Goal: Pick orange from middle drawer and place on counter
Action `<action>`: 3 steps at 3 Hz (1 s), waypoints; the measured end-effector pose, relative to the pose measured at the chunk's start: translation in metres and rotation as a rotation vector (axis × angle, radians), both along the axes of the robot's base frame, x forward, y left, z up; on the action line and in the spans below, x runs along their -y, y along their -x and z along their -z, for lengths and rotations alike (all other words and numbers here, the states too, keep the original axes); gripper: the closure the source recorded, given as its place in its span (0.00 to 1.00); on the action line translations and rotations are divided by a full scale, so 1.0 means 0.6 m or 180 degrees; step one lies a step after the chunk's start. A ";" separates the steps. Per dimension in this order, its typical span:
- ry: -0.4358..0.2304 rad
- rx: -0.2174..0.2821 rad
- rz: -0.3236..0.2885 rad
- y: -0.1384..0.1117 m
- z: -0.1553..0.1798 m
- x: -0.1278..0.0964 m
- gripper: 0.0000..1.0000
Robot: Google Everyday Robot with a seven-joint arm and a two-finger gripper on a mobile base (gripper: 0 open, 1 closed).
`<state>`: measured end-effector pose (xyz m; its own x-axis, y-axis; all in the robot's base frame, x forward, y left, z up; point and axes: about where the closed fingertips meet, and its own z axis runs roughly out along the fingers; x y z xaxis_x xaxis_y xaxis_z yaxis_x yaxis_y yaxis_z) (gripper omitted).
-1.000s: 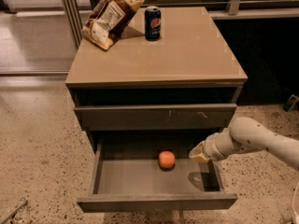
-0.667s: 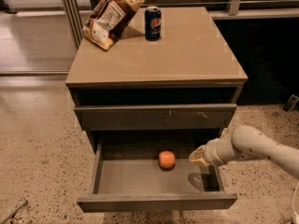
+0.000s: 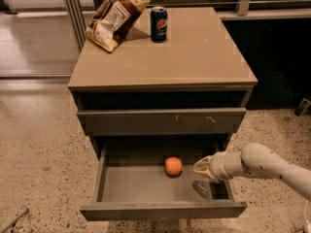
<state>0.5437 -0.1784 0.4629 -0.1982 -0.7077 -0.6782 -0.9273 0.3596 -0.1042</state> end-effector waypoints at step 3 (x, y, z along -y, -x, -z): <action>-0.0400 0.0011 0.0006 -0.025 0.044 -0.037 0.58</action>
Offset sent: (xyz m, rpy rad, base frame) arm 0.0170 0.0189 -0.0275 0.1528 -0.0145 -0.0162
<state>0.5584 -0.1562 0.4367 -0.1969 -0.6166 -0.7623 -0.9263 0.3717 -0.0614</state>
